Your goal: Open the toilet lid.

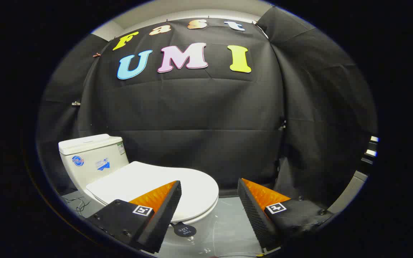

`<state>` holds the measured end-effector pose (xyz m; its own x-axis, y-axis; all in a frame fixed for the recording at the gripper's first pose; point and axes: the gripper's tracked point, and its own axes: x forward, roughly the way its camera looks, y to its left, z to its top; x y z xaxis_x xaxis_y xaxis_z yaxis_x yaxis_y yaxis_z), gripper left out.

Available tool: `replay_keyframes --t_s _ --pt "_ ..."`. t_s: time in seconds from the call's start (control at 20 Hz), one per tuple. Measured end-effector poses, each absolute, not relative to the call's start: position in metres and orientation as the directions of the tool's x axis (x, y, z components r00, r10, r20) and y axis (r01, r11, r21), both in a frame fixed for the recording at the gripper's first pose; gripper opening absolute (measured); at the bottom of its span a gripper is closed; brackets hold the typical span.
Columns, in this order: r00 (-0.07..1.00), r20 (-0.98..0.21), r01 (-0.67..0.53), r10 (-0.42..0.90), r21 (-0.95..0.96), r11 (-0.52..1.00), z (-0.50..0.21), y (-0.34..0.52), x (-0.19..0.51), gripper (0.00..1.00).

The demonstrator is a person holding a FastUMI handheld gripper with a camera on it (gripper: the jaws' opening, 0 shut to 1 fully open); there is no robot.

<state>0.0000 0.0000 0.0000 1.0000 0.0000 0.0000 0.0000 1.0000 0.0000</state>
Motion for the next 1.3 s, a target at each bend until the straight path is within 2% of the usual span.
replay_keyframes --t_s 0.8,1.3 --pt "1.0 -0.008 -0.02 0.02 0.011 1.0 -0.001 0.004 0.002 0.99" --pt "0.991 -0.13 -0.02 0.028 0.069 0.997 -0.037 0.004 0.008 0.99"
